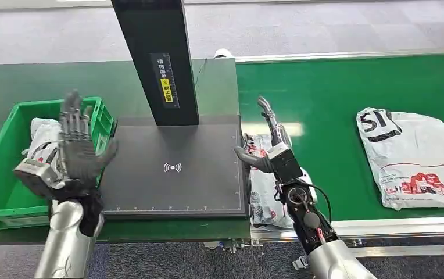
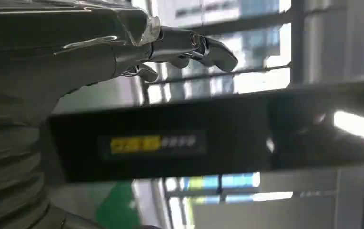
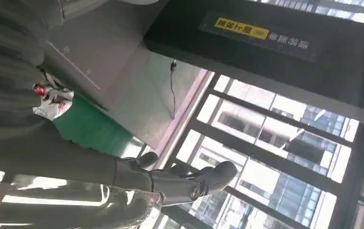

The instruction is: Moved the parcel from conveyor to table for the left to box.

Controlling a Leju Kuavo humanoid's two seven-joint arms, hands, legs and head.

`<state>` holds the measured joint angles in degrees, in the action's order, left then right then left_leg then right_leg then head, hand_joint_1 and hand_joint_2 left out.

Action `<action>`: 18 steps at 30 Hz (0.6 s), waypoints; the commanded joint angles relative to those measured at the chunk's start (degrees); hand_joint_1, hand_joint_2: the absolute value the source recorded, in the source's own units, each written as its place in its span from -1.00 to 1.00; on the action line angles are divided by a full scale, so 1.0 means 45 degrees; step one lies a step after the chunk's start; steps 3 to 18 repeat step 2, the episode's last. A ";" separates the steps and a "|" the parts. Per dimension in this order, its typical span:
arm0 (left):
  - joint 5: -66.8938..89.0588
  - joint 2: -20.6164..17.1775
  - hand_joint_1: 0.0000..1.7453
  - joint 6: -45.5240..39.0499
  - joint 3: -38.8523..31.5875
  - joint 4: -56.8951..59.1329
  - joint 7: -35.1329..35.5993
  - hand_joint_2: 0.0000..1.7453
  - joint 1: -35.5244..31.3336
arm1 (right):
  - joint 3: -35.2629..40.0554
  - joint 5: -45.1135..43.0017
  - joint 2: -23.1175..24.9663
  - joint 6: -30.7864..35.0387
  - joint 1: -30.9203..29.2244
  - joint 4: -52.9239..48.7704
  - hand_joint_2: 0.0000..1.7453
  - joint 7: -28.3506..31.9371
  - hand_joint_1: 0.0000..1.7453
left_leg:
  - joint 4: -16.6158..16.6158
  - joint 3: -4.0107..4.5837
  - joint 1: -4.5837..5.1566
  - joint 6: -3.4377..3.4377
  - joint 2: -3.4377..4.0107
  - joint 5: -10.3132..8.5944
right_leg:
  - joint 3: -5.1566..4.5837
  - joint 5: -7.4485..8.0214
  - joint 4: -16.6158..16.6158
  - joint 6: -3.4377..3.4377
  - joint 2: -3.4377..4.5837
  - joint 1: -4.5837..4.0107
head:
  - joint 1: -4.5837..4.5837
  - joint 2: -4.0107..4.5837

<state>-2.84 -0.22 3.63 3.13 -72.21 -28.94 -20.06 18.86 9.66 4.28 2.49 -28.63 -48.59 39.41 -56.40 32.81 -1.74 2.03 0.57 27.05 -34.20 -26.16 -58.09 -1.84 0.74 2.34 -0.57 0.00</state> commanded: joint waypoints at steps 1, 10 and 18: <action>0.0175 -0.0455 -1.00 0.0979 0.2175 0.1991 0.0128 1.00 0.0450 | 0.0367 -0.0482 -0.0048 -0.0809 -0.0147 0.0286 1.00 -0.0192 -1.00 | 0.0042 -0.0062 0.0001 -0.0040 -0.0021 -0.0006 | 0.0061 0.0003 0.0036 0.0063 -0.0029 -0.0014 | 0.0010 0.0000; 0.0174 -0.0484 -1.00 0.0976 0.2153 0.1995 0.0136 1.00 0.0421 | 0.0365 -0.0482 -0.0059 -0.0809 -0.0144 0.0287 1.00 -0.0192 -1.00 | 0.0022 -0.0036 0.0002 -0.0029 -0.0024 -0.0003 | 0.0037 -0.0002 0.0017 0.0041 -0.0029 -0.0008 | 0.0010 0.0000; 0.0174 -0.0484 -1.00 0.0976 0.2153 0.1995 0.0136 1.00 0.0421 | 0.0365 -0.0482 -0.0059 -0.0809 -0.0144 0.0287 1.00 -0.0192 -1.00 | 0.0022 -0.0036 0.0002 -0.0029 -0.0024 -0.0003 | 0.0037 -0.0002 0.0017 0.0041 -0.0029 -0.0008 | 0.0010 0.0000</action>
